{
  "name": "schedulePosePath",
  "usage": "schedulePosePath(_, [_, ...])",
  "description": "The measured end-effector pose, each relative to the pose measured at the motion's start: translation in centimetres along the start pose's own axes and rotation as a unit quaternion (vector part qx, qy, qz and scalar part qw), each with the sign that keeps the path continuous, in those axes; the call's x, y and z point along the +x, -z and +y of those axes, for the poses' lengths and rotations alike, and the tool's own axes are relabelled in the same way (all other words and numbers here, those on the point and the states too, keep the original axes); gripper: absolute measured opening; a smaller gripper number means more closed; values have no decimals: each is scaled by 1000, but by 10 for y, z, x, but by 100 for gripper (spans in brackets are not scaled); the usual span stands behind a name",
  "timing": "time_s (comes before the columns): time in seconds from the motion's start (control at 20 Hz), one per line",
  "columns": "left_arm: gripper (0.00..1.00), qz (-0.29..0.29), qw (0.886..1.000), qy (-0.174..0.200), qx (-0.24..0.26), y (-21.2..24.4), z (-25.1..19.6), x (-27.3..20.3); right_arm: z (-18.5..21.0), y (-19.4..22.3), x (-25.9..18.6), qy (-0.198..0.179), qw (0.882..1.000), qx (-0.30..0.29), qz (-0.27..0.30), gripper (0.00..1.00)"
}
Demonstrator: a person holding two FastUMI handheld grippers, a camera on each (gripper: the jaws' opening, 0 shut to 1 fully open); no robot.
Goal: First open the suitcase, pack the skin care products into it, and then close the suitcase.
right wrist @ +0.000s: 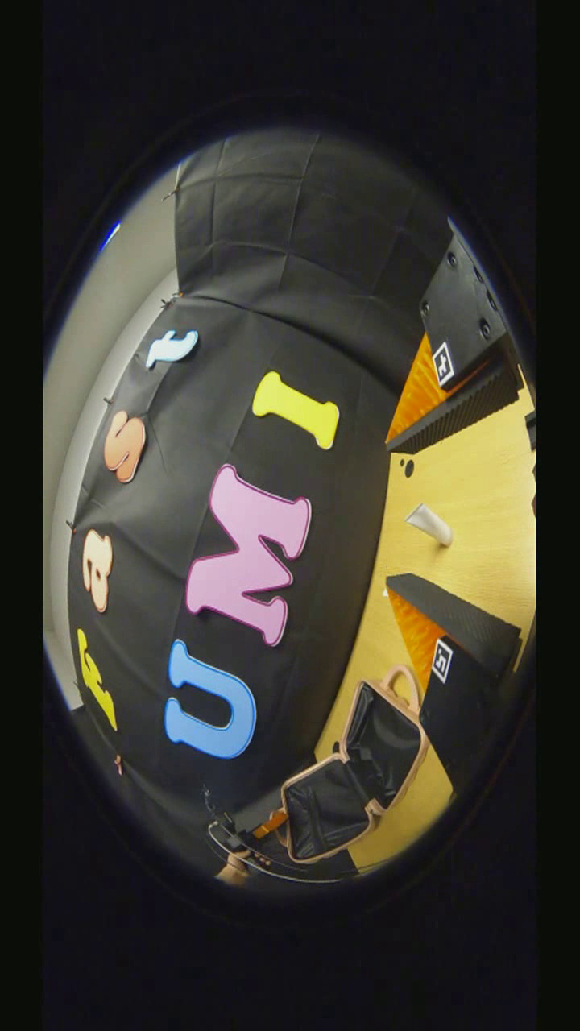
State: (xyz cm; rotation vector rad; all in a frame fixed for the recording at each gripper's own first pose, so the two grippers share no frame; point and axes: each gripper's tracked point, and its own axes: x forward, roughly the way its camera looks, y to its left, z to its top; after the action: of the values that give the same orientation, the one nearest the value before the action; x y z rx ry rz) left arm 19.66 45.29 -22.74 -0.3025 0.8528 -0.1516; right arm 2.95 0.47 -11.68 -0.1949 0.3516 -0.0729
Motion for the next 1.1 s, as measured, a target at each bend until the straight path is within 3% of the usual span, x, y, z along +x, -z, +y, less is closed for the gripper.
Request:
schedulePosePath(0.1, [26,-10,997,24,-69,15,18,14,5,11,-4,-3,1000,-5,13,97])
schedulePosePath(0.15, [36,-2,993,44,-109,24,16,15,6,14,-6,-3,1000,-8,17,97])
schedulePosePath(0.25, [100,-9,987,38,-153,35,27,28,6,16,-10,-1,1000,-1,18,97])
schedulePosePath(0.45, [98,-26,972,84,-219,30,28,8,17,15,-17,-11,1000,1,16,97])
schedulePosePath(0.55, [98,-25,949,142,-281,26,25,-8,20,13,-20,-17,1000,8,10,97])
schedulePosePath(0.6, [98,-13,931,154,-332,28,29,-14,24,15,-21,-23,1000,12,13,97])
schedulePosePath(0.7, [97,101,919,17,-381,71,54,-15,33,18,-25,-31,999,19,19,97])
schedulePosePath(0.75, [97,167,919,-33,-356,92,58,-24,38,15,-28,-36,999,21,15,97])
schedulePosePath(0.8, [92,223,930,-83,-281,107,68,-39,43,14,-30,-40,999,21,11,97])
schedulePosePath(0.85, [97,250,941,-122,-194,107,78,-52,50,17,-31,-46,999,18,13,97])
schedulePosePath(0.9, [95,266,943,-147,-133,101,85,-56,55,20,-32,-52,998,19,19,97])
schedulePosePath(1.0, [95,252,951,-152,-95,89,63,-54,66,12,-36,-65,997,31,12,97])
schedulePosePath(1.1, [95,203,966,-157,-29,55,27,-62,66,-1,-35,-67,997,30,-4,97])
